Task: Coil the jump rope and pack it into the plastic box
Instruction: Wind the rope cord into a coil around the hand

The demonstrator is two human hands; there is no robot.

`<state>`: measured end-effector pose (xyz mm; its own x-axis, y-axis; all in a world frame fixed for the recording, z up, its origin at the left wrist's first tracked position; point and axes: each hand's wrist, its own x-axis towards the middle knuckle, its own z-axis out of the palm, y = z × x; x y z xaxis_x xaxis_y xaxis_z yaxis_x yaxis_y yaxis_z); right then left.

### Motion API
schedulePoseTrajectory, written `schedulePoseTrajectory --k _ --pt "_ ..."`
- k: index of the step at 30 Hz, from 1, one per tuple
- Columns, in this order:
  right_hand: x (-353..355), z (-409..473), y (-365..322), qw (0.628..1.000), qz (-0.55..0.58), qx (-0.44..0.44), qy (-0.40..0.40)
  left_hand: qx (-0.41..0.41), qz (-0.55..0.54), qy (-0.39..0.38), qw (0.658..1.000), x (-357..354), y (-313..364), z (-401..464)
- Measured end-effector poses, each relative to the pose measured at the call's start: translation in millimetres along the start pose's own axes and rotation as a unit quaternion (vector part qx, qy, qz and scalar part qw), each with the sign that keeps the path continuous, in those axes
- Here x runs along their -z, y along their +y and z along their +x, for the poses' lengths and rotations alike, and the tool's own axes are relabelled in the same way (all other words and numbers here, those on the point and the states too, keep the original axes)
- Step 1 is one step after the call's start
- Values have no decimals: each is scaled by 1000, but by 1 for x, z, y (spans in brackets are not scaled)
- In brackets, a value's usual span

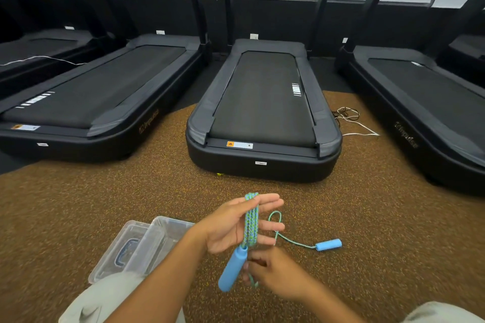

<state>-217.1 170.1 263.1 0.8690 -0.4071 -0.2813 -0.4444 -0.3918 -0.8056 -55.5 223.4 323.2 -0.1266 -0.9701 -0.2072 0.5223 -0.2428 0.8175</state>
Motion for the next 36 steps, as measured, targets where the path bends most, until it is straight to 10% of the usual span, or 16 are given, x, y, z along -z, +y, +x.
schedulePoseTrajectory --k 15,36 --pt "24 -21 -43 998 -32 18 -54 1 29 30 999 9 2 2" --pt "88 -32 -55 973 16 130 189 75 55 -60 994 0 -4 3"
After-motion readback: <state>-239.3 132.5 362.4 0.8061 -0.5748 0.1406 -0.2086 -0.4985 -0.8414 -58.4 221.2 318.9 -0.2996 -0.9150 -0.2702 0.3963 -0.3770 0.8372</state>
